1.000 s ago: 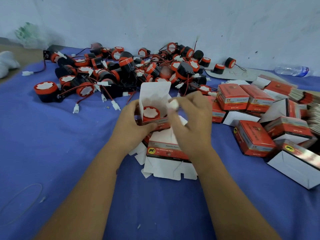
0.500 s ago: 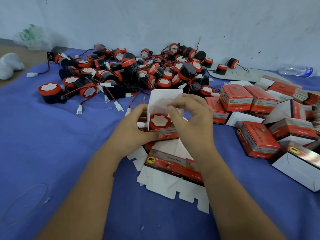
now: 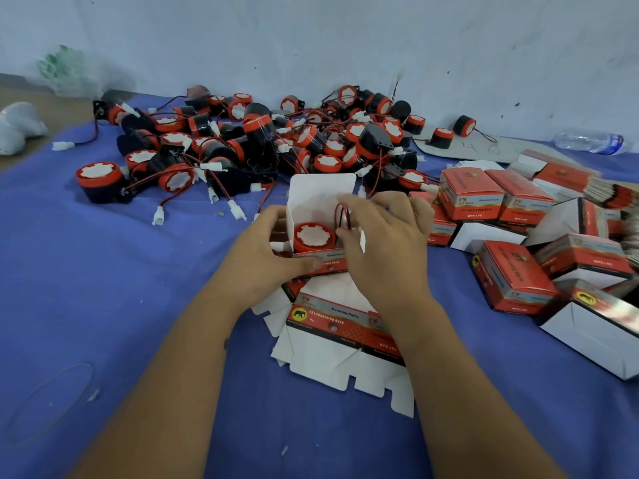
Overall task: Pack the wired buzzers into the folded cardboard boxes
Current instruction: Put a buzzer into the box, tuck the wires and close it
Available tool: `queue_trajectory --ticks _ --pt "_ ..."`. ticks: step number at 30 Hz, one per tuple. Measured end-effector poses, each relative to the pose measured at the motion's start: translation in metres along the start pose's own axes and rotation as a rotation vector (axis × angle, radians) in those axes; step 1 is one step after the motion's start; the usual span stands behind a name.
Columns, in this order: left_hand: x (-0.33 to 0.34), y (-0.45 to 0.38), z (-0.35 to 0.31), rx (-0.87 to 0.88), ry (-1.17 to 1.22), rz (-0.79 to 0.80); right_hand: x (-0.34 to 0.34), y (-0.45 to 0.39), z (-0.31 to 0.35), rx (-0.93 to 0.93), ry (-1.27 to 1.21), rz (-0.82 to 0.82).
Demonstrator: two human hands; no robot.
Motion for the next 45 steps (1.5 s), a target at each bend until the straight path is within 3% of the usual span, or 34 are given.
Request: queue_trajectory --ticks 11,17,22,25,30,35,41,45 --pt "0.001 0.001 -0.001 -0.007 0.016 -0.001 0.001 0.004 0.004 -0.026 0.091 0.044" --pt "0.000 0.001 -0.002 -0.006 0.014 0.007 0.004 0.005 0.004 -0.042 -0.114 -0.016" --pt "-0.001 0.000 0.001 -0.030 0.008 0.011 0.006 0.004 -0.005 0.290 -0.486 0.068" --pt "-0.002 -0.001 0.001 -0.034 0.011 0.011 0.007 0.005 -0.008 0.449 -0.572 0.129" --pt "0.003 -0.001 -0.004 -0.016 0.047 0.043 0.013 0.006 0.001 0.259 -0.534 0.204" --pt "0.000 -0.010 -0.011 -0.223 0.324 0.044 0.016 0.006 -0.002 0.335 -0.564 0.252" --pt "0.007 -0.007 -0.006 -0.055 0.183 -0.117 0.025 0.003 -0.009 0.662 -0.768 0.273" --pt "0.005 -0.005 -0.008 0.064 0.167 -0.233 0.027 0.003 -0.006 0.513 -0.666 0.299"
Point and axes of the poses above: each hand's wrist, its own y-axis away from the middle knuckle, its own x-axis out of the palm, z = x × y, the point moved 3 cm from there along -y, towards the middle knuckle, and after that the axes turned 8 degrees about y, right-handed, at the moved point
